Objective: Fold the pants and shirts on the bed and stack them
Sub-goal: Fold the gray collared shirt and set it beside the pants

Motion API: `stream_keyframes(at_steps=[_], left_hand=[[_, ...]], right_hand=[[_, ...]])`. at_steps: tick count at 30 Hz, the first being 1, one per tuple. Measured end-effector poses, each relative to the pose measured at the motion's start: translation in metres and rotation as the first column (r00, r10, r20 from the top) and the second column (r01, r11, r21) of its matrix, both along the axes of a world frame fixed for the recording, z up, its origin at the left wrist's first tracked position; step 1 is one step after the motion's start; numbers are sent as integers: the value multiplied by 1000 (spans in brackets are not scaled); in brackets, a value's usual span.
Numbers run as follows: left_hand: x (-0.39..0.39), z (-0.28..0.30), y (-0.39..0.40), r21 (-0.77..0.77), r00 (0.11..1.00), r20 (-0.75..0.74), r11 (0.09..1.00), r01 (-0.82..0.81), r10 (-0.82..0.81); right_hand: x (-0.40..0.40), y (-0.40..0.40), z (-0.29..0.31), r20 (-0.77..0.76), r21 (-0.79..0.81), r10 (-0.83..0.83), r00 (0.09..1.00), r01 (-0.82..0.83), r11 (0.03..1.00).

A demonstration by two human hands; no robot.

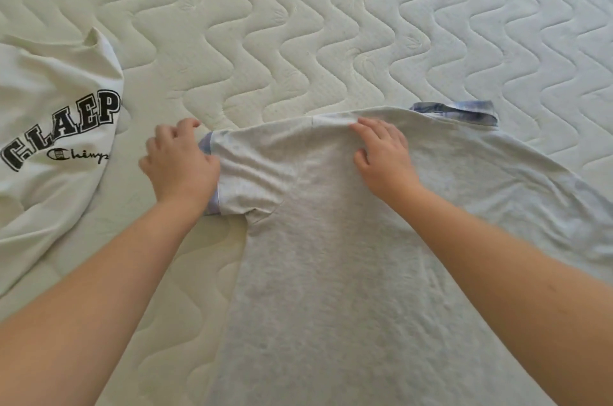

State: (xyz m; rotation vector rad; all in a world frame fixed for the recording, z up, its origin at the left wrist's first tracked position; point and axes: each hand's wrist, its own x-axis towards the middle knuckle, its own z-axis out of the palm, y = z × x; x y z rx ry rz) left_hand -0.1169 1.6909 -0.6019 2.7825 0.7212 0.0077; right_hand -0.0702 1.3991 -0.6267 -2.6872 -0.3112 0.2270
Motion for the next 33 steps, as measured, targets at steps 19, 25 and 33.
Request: stream_keyframes(at_steps=[19, 25, 33], left_hand=[[116, -26, -167, -106, 740, -220, 770, 629, -635], [68, -43, -175, 69, 761, 206, 785, 616, -615], [43, -99, -192, 122, 687, 135, 700, 703, -714]], right_hand=[[98, -93, 40, -340, -403, -113, 934, -37, 915], [107, -104, 37, -119, 87, -435, 892, 446, 891], [110, -112, 13, -424, 96, -259, 868, 327, 940]])
